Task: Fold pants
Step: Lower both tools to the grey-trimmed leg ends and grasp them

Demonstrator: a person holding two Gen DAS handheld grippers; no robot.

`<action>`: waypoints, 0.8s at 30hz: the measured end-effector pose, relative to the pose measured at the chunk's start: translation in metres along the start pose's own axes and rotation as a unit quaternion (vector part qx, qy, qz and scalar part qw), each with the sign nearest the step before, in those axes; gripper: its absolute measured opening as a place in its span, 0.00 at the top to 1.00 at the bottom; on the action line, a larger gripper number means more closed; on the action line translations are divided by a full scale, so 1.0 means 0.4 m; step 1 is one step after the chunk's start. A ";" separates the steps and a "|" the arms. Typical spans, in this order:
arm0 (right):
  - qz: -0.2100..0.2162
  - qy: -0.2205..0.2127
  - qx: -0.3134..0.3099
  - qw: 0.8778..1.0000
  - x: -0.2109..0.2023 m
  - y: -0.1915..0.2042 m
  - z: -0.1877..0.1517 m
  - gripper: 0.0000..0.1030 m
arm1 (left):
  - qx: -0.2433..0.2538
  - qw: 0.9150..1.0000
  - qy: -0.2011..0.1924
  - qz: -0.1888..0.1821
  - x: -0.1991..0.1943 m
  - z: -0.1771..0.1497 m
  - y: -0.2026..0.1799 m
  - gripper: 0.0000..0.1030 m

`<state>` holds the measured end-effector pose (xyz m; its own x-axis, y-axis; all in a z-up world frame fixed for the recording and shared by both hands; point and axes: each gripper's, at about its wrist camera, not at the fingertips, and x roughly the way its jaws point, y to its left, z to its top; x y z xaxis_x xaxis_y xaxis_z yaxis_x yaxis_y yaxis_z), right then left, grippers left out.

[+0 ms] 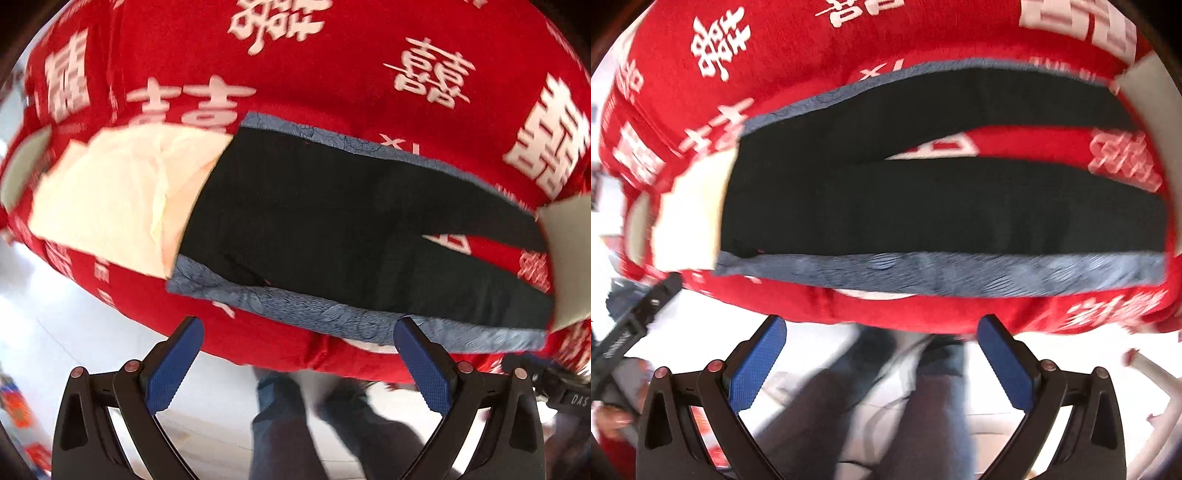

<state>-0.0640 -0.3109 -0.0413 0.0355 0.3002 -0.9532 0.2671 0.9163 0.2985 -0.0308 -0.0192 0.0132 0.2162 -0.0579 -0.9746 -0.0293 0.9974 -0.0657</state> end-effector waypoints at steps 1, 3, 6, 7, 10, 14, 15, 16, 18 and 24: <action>0.032 0.003 0.017 0.999 0.015 -0.009 -0.005 0.00 | -0.014 1.000 0.004 -0.009 0.021 0.000 0.024 0.00; 0.104 0.014 0.062 0.993 0.061 -0.032 -0.014 0.00 | -0.034 0.999 0.018 -0.023 0.070 0.001 0.064 0.00; 0.188 0.026 0.133 0.973 0.160 -0.064 -0.034 0.00 | -0.061 0.996 0.035 -0.046 0.159 -0.002 0.126 0.00; 0.199 0.029 0.152 0.968 0.196 -0.072 -0.043 0.00 | -0.068 0.996 0.039 -0.049 0.188 -0.005 0.146 0.00; 0.224 0.034 0.177 0.958 0.302 -0.075 -0.066 0.02 | -0.099 0.991 0.056 -0.076 0.282 -0.025 0.197 0.00; 0.249 0.034 0.199 0.947 0.431 -0.075 -0.081 0.13 | -0.122 0.984 0.075 -0.105 0.396 -0.050 0.243 0.00; 0.255 0.032 0.204 0.945 0.449 -0.077 -0.079 0.14 | -0.124 0.983 0.074 -0.110 0.412 -0.050 0.250 0.00; 0.264 0.025 0.208 0.941 0.472 -0.079 -0.077 0.14 | -0.127 0.982 0.073 -0.118 0.429 -0.053 0.256 0.00; 0.277 0.016 0.215 0.936 0.506 -0.083 -0.073 0.14 | -0.133 0.980 0.069 -0.134 0.450 -0.056 0.262 0.00; 0.348 -0.020 0.225 0.910 0.549 -0.092 -0.072 0.21 | -0.148 0.972 0.061 -0.171 0.480 -0.049 0.257 0.00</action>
<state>-0.0937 -0.2708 -0.2602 0.3794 0.7482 -0.5442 0.5328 0.3042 0.7897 -0.0114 0.0715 -0.1848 0.1467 -0.4065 -0.9018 -0.2587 0.8642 -0.4316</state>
